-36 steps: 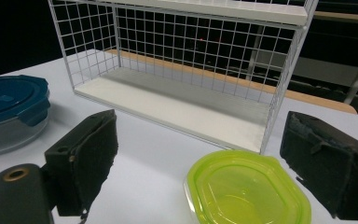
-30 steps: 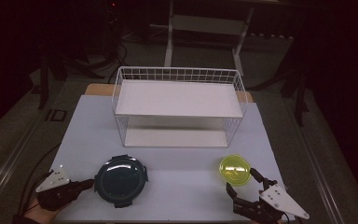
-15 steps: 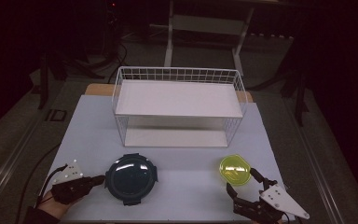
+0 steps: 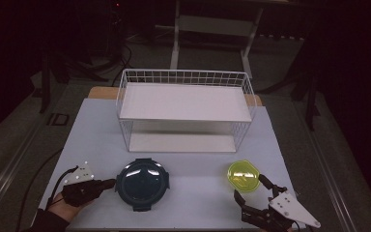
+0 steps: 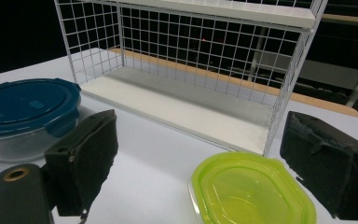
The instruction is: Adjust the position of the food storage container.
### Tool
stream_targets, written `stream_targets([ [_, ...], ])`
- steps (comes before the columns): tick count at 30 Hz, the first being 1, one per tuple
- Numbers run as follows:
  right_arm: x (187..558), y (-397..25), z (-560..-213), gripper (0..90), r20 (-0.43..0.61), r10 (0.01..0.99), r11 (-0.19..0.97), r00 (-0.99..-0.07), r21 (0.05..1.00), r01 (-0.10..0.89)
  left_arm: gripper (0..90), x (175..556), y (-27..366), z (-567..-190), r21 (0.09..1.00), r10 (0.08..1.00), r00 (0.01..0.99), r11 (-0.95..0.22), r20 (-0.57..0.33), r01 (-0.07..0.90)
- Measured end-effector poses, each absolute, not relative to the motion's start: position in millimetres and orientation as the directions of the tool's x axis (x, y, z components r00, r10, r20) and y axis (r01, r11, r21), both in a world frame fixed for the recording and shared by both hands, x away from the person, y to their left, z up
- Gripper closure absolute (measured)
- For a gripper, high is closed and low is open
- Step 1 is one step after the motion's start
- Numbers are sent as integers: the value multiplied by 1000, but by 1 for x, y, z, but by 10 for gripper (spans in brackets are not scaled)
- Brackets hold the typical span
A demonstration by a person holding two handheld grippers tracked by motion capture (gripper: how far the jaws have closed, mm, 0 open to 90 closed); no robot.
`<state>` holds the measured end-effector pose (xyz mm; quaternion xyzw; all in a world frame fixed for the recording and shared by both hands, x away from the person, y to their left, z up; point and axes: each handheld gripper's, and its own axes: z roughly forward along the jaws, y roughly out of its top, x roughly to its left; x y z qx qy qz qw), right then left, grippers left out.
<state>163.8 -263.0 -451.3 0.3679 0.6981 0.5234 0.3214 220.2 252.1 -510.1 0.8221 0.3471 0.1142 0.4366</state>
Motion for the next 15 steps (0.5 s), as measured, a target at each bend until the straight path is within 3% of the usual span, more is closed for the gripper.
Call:
stream_targets([
  [15,164,-264,-451,109,-61,850,178,-524,968,176,892,229,232,-509,793,650,749,-386,-130,472],
])
